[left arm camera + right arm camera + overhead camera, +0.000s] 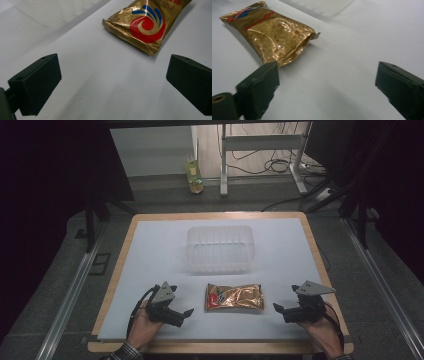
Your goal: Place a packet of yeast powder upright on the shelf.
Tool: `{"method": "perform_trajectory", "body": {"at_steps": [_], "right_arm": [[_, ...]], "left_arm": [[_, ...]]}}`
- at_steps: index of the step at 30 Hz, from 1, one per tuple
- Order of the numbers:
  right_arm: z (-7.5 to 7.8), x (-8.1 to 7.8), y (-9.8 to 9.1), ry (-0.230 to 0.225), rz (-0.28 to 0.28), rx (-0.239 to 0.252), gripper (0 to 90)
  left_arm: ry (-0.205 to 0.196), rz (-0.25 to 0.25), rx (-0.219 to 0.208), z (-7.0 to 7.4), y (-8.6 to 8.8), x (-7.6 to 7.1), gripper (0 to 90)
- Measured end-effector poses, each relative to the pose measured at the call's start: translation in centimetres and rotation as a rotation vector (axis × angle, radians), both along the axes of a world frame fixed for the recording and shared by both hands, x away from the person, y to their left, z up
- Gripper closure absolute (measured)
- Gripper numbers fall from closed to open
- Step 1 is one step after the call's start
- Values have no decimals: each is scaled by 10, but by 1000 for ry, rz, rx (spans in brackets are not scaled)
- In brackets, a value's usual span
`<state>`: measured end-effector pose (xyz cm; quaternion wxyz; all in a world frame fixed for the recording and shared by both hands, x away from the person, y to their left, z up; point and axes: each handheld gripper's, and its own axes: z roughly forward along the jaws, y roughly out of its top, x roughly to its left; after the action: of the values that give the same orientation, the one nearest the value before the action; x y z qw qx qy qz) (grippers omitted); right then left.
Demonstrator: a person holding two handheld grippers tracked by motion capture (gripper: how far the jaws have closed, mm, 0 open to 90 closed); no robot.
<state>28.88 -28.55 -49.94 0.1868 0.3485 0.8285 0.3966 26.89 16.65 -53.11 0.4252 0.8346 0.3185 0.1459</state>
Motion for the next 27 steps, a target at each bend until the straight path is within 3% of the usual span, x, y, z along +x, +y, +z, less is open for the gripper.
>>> {"method": "perform_trajectory", "body": {"at_steps": [11, 15, 20, 27], "right_arm": [[-6, 2, 0, 27, 28, -31, 13], [-6, 3, 1, 28, 35, -32, 11], [-7, 3, 2, 29, 41, -35, 13], [-7, 3, 3, 20, 33, -27, 13]], "left_arm": [[-10, 18, 31, 2, -6, -2, 0], [-2, 31, -2, 3, -5, -1, 0], [-2, 10, -43, 8, -2, -2, 15], [-14, 0, -33, 10, -4, -3, 85]]}}
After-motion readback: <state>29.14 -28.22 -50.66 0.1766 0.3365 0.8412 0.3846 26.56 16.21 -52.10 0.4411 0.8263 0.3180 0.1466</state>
